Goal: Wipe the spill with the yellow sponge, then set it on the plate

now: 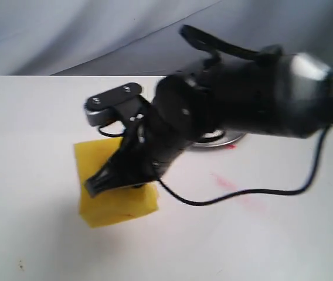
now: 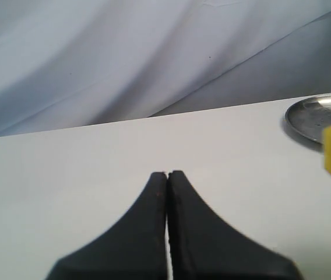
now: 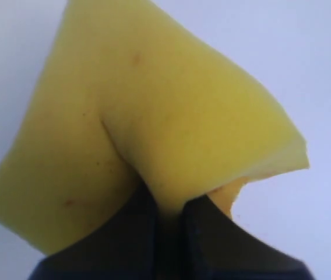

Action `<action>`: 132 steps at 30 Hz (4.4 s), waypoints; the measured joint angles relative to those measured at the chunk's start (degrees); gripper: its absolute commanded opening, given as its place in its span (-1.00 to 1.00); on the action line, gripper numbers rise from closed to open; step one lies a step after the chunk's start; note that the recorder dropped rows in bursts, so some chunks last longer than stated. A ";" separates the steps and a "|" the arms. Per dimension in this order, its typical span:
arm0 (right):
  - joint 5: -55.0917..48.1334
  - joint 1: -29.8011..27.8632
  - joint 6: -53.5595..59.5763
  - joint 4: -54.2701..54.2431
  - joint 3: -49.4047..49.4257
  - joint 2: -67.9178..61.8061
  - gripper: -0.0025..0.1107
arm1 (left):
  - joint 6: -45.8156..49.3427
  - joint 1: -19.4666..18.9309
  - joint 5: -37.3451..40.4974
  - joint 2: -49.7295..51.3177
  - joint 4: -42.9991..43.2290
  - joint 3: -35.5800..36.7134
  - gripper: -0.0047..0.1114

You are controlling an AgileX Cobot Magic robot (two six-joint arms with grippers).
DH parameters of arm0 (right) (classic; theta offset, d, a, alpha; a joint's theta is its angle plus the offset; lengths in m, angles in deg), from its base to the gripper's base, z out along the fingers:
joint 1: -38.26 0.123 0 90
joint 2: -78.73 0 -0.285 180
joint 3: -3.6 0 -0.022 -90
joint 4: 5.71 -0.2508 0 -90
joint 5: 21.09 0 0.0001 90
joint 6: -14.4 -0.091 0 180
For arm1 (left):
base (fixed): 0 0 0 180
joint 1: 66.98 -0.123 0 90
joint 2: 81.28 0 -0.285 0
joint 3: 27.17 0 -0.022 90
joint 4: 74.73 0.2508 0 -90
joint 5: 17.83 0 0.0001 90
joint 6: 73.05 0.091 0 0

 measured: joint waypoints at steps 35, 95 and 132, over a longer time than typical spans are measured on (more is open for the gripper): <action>-28.55 -9.79 -0.19 -6.01 -37.96 -31.88 -0.96 | 0.00 0.00 0.00 0.00 0.00 0.00 -0.92; -34.71 -9.87 0.94 -3.97 -53.69 -39.82 -0.96 | 0.00 0.00 0.00 0.00 0.00 0.00 -0.92; -17.85 -24.45 1.69 12.82 13.00 -2.49 -0.96 | 0.00 0.00 0.00 0.00 0.00 0.00 -0.92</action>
